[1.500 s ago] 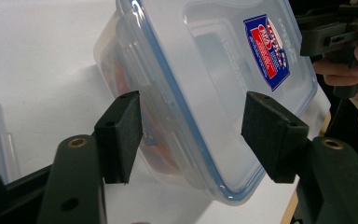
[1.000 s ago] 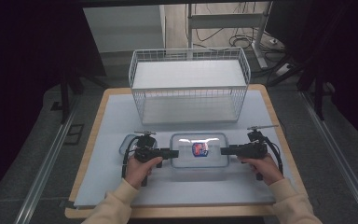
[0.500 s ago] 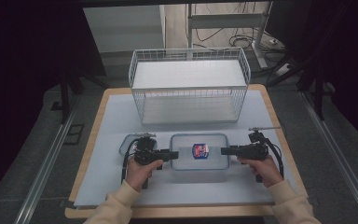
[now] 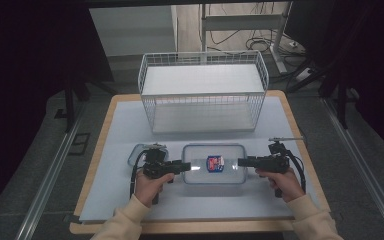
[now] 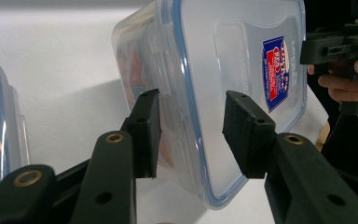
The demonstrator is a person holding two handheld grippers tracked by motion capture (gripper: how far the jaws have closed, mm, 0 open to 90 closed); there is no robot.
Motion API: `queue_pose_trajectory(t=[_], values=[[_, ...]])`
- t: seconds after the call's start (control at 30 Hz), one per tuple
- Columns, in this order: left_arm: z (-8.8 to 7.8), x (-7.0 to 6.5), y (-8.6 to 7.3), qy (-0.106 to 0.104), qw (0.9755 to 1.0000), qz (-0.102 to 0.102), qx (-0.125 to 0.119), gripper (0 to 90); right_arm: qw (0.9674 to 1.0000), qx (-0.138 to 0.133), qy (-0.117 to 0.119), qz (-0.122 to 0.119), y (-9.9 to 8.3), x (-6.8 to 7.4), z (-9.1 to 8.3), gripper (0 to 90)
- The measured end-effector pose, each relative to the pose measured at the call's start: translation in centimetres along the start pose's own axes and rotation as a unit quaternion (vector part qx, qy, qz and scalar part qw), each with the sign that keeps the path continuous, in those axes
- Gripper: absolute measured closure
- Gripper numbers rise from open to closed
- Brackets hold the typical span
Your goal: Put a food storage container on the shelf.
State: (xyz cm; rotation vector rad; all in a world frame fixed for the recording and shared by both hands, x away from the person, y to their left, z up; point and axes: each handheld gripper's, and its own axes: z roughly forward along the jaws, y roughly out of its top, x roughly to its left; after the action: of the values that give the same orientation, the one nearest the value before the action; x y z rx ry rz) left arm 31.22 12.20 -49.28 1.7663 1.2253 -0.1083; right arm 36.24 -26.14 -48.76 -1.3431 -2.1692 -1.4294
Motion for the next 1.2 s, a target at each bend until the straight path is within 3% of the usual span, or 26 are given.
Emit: queue_pose_trajectory(t=[0.1,1.2], values=[[-0.02,-0.13,-0.04,0.002,1.0000,0.001,-0.003,58.3,1.0000,-0.002,0.006,0.007,-0.05,-0.07,-0.10,51.1],[-0.38,-0.63,0.70,0.021,0.9993,0.027,-0.013,62.1,0.9993,-0.028,0.016,-0.016,0.42,0.25,-0.76,53.6]])
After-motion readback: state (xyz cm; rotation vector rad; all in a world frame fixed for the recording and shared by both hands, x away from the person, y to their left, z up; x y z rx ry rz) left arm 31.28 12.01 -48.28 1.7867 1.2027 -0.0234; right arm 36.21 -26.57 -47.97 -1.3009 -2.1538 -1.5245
